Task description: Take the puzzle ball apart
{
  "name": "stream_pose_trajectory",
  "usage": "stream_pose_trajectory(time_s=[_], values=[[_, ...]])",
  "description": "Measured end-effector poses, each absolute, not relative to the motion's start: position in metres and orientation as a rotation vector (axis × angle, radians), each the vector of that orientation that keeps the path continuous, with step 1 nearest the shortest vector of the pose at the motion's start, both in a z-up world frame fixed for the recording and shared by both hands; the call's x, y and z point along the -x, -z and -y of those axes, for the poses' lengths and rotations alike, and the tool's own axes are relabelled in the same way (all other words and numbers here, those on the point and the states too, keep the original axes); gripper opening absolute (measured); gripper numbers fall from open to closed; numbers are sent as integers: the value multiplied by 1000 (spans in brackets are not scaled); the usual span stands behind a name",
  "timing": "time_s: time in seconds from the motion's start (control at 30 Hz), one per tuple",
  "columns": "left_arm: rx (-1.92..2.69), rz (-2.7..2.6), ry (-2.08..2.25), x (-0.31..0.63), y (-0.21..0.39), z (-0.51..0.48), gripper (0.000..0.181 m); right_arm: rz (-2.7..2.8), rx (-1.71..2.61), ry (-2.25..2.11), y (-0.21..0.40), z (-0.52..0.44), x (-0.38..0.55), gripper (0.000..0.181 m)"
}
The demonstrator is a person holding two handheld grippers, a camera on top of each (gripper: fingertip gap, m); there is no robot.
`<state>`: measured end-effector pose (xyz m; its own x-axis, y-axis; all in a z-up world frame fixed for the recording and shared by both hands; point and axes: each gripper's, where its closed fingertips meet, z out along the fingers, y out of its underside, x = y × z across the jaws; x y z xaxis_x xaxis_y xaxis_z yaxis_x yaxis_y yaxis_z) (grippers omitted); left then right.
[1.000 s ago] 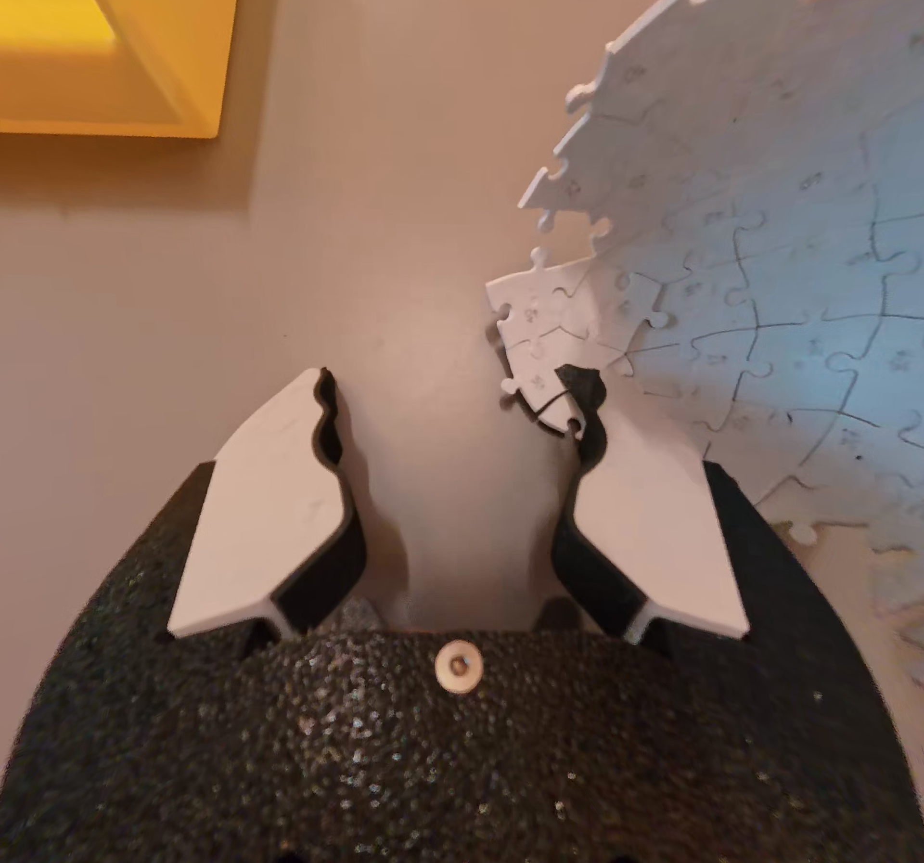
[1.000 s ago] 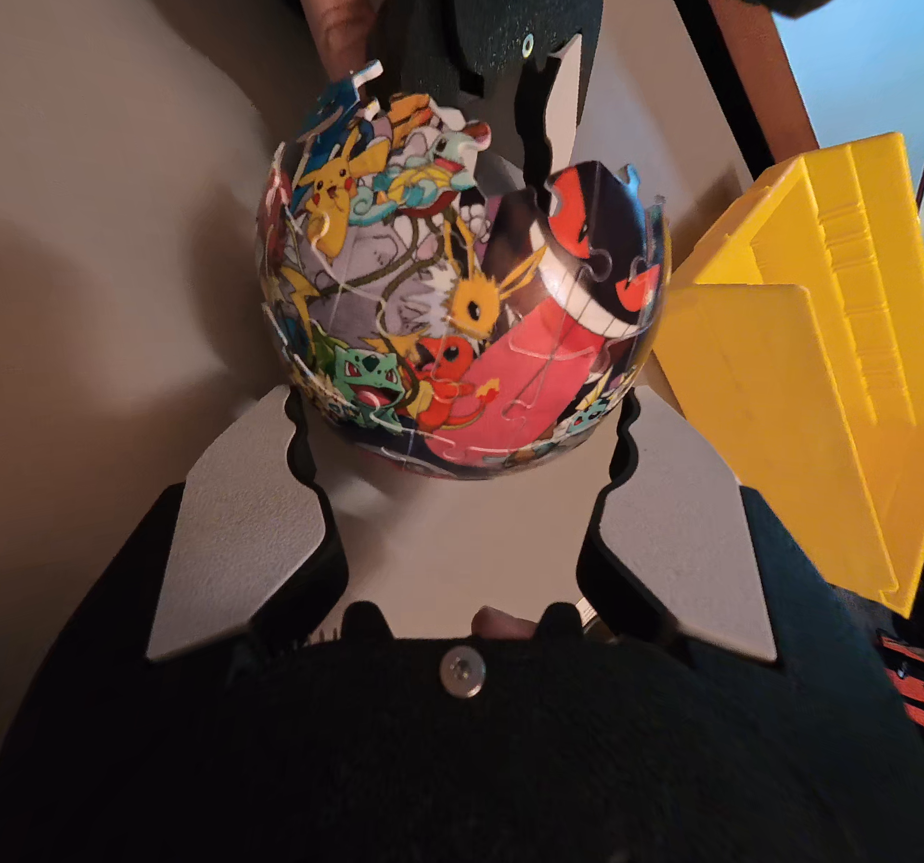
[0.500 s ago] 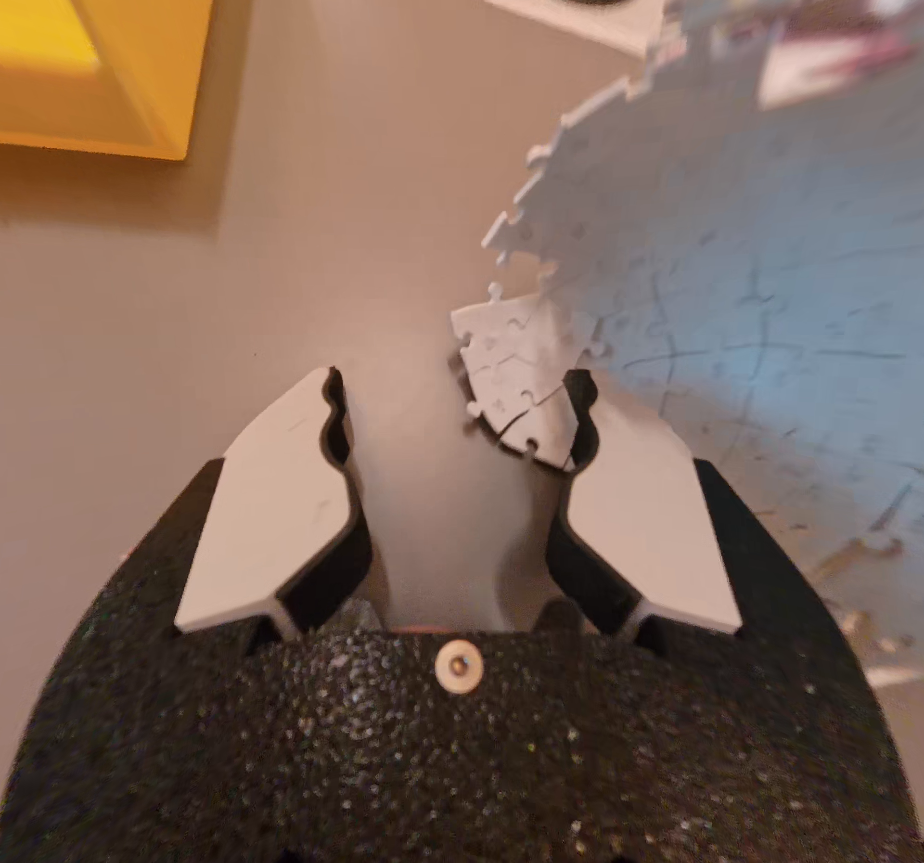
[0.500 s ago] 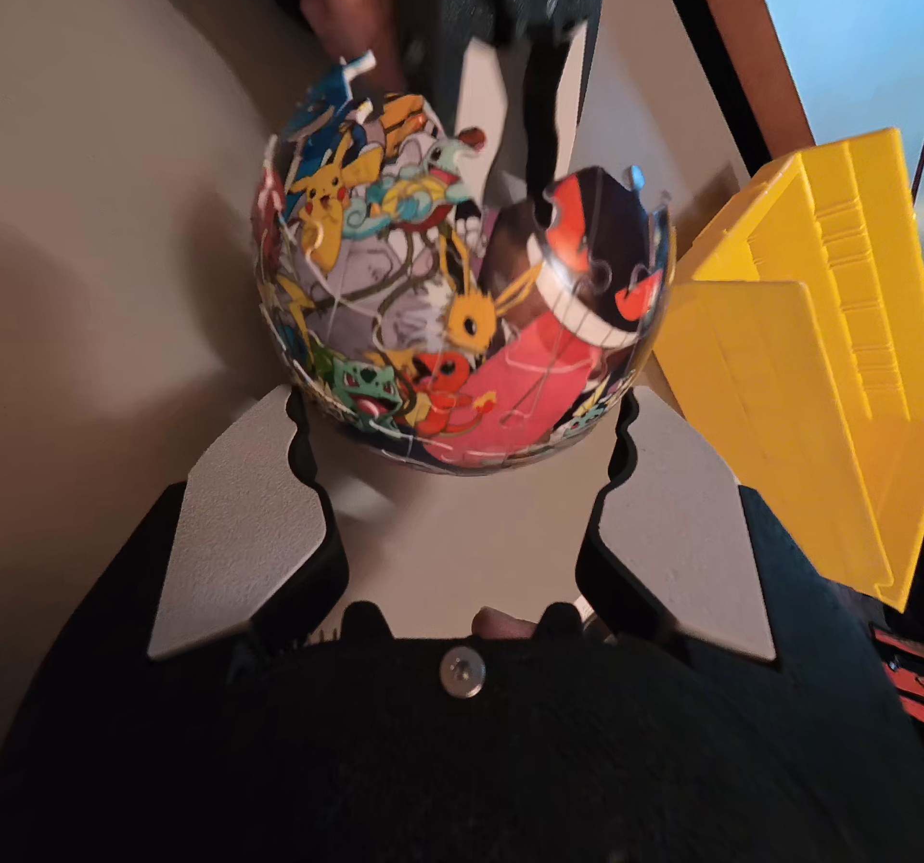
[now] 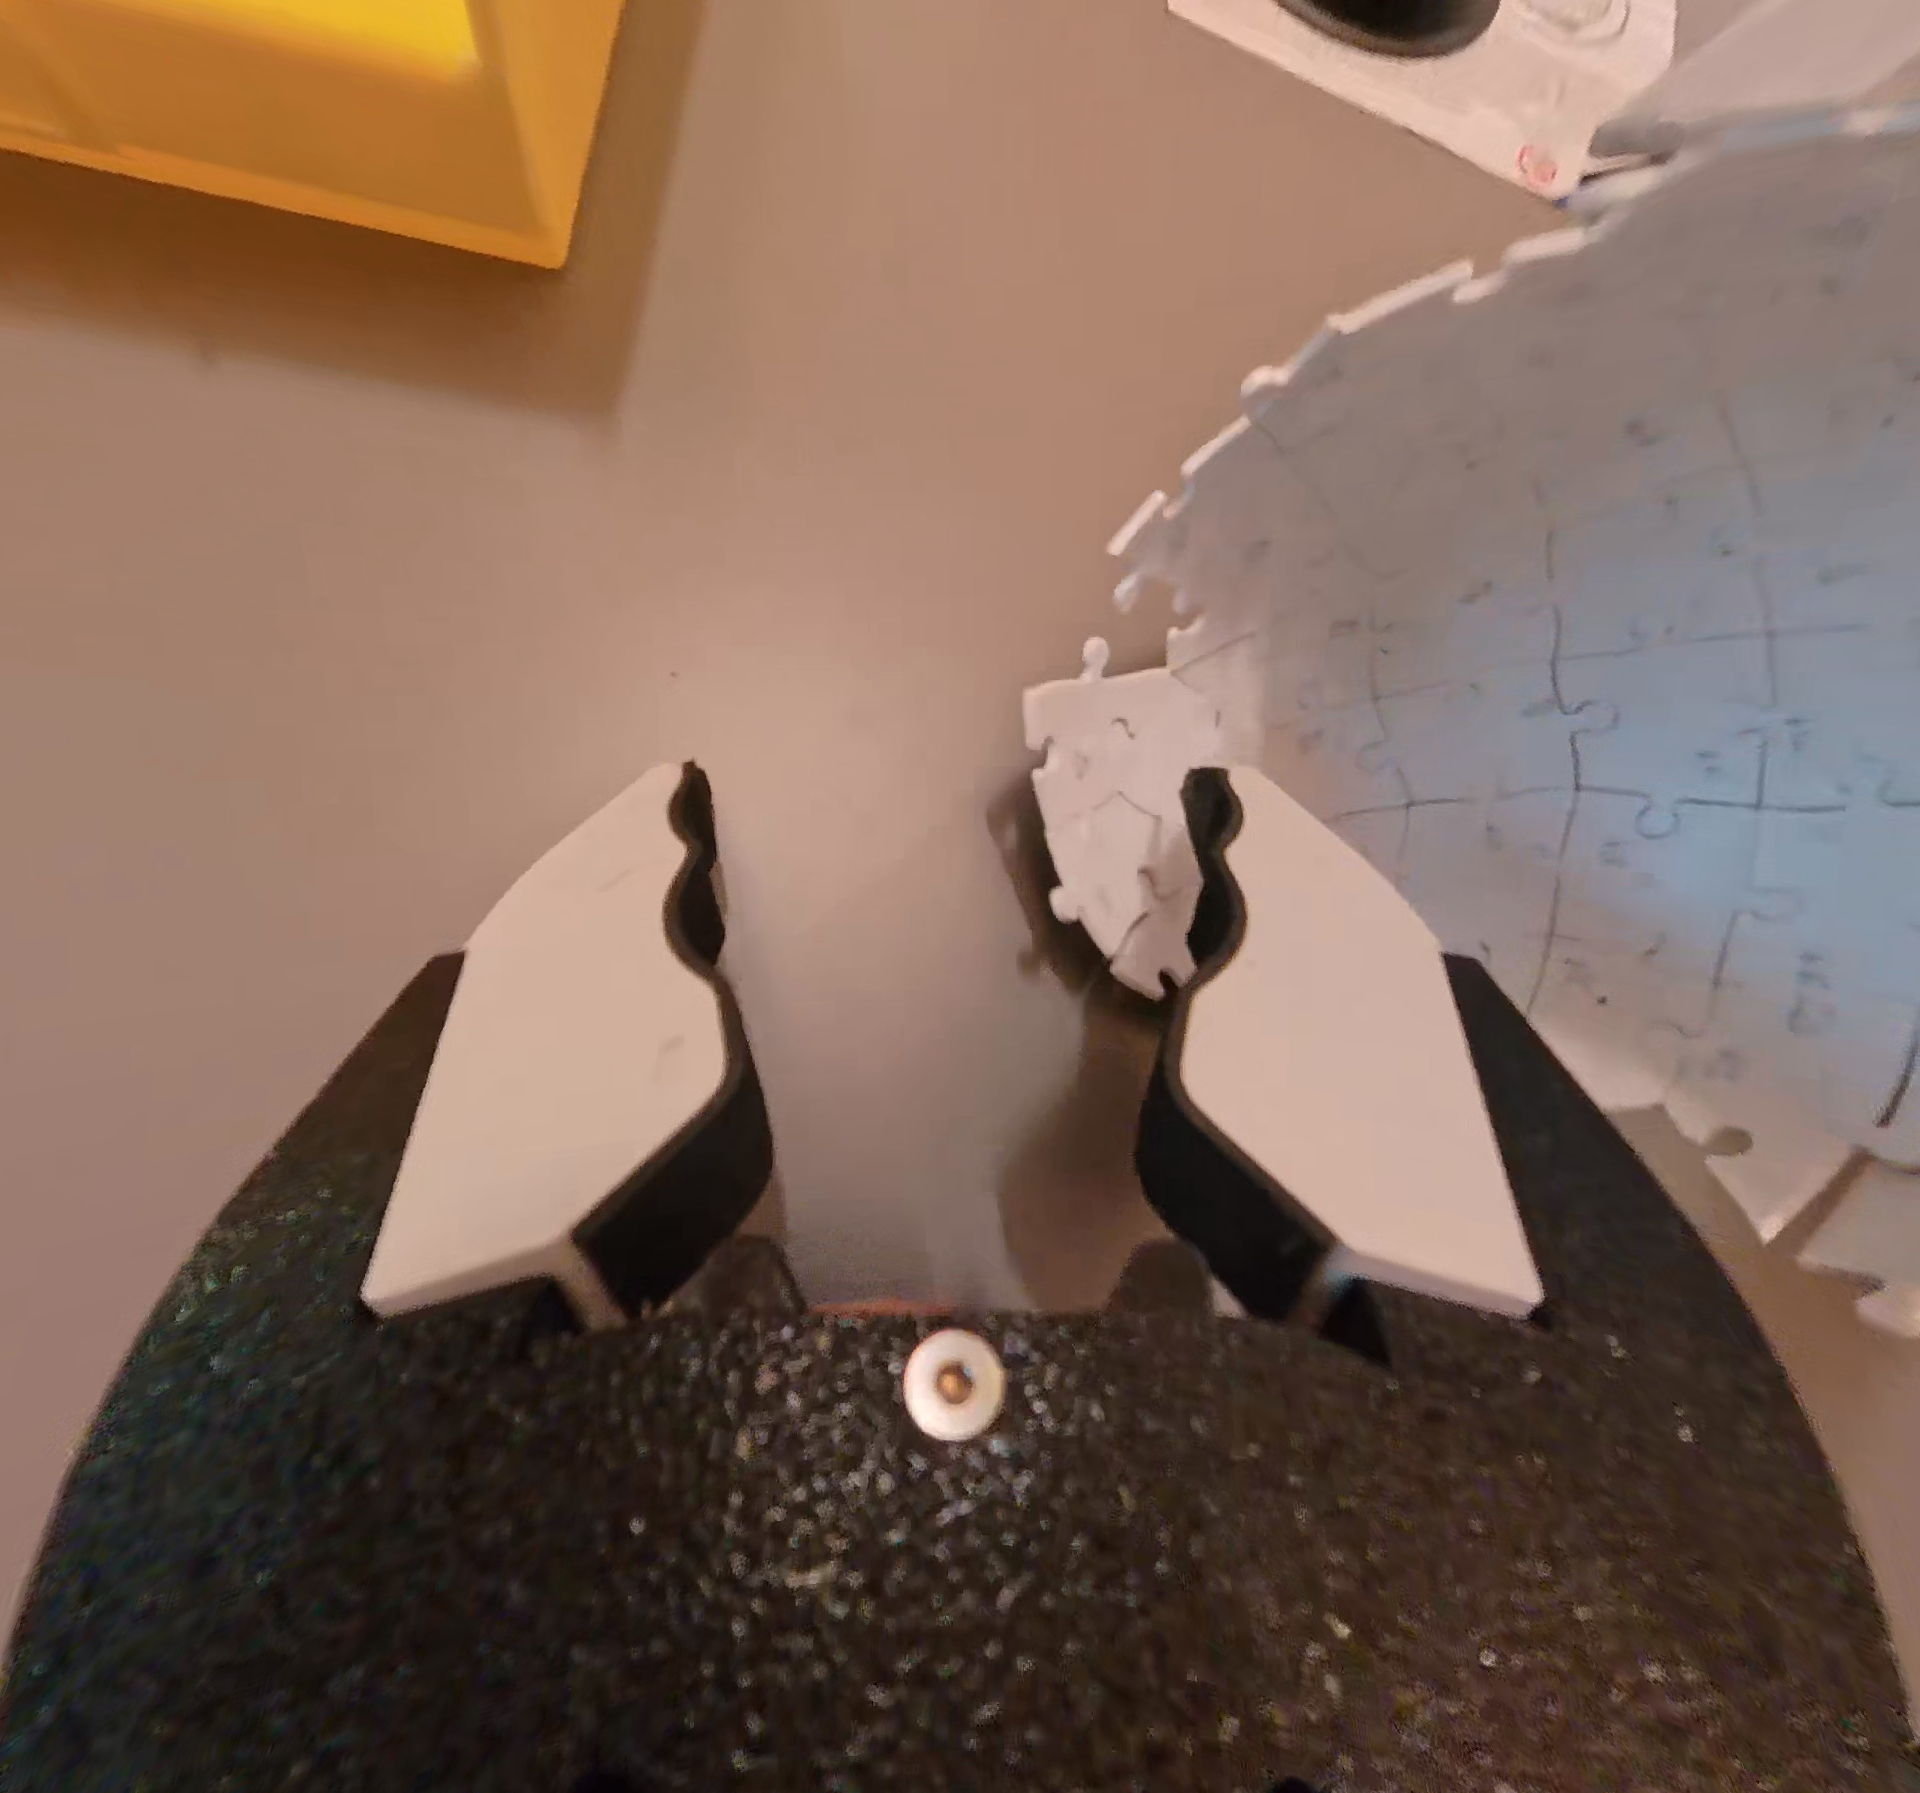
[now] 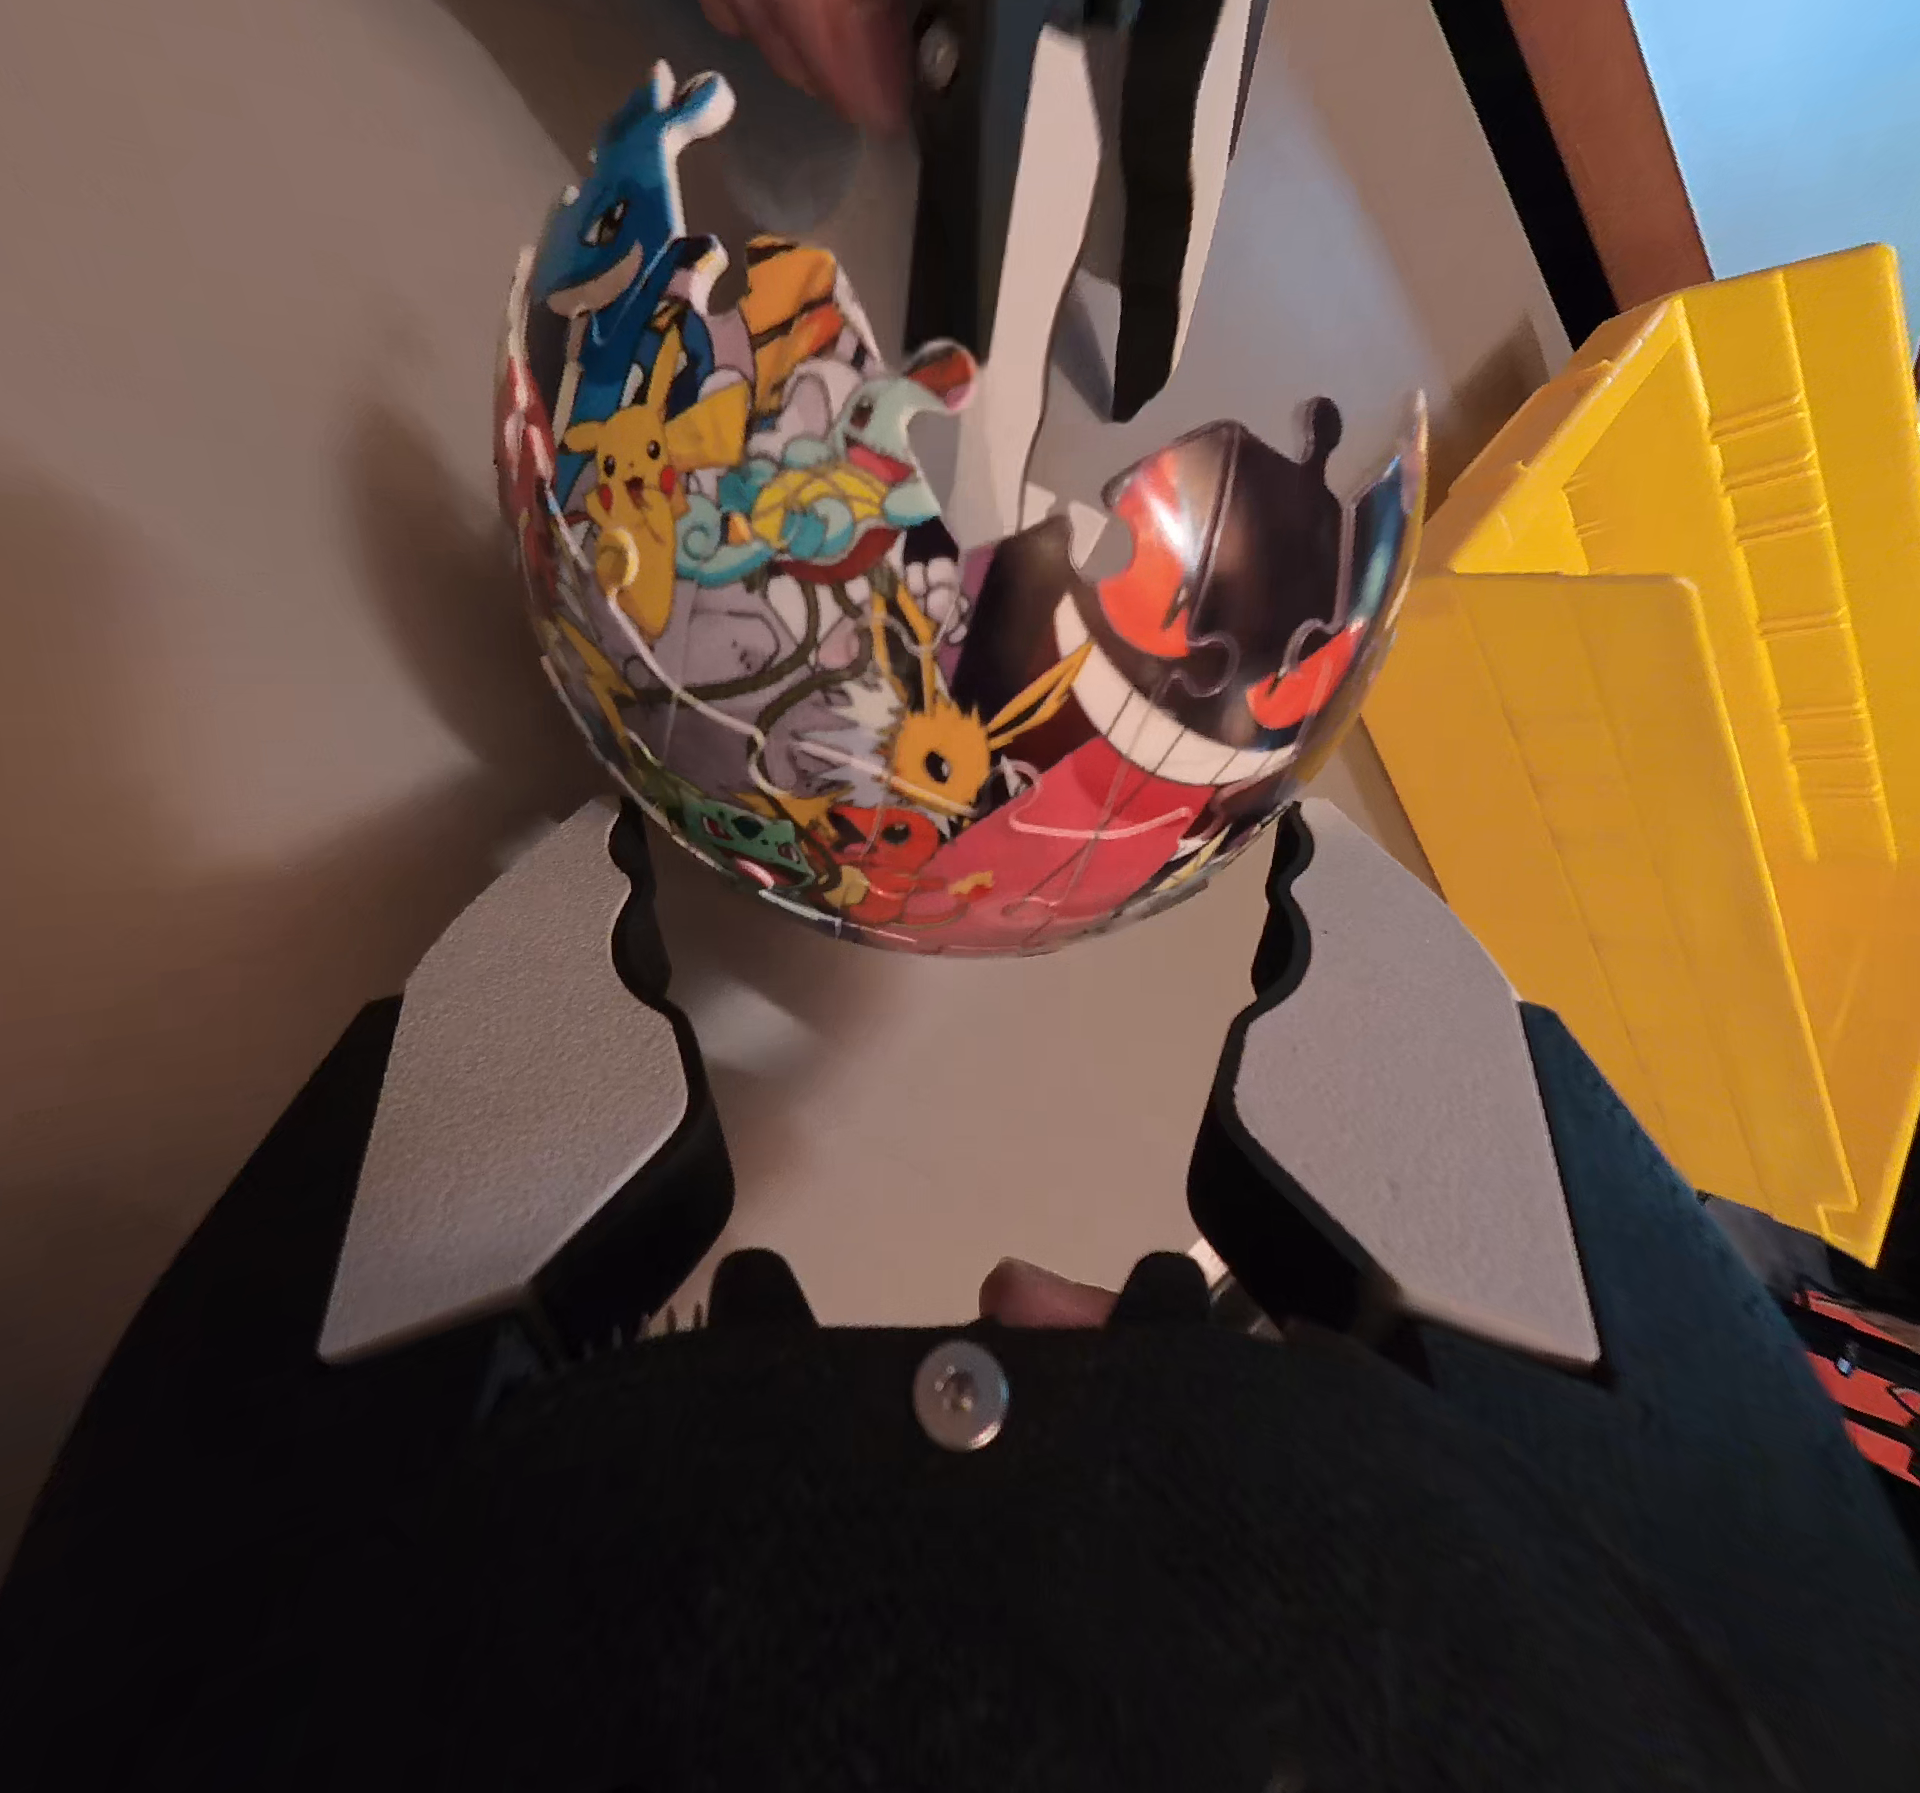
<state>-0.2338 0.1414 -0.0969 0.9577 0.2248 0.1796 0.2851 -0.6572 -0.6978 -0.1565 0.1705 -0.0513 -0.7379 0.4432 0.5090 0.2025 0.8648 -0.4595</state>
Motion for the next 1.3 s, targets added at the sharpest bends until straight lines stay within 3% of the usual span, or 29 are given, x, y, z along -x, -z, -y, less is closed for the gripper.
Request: stream_pose_trajectory(time_s=[1.13,1.3], values=[[2404,167,-24,233,108,-149,99,2413,451,-500,45,-160,169,112],[2411,157,-78,239,109,-148,108,2410,474,-497,46,-164,169,115]])
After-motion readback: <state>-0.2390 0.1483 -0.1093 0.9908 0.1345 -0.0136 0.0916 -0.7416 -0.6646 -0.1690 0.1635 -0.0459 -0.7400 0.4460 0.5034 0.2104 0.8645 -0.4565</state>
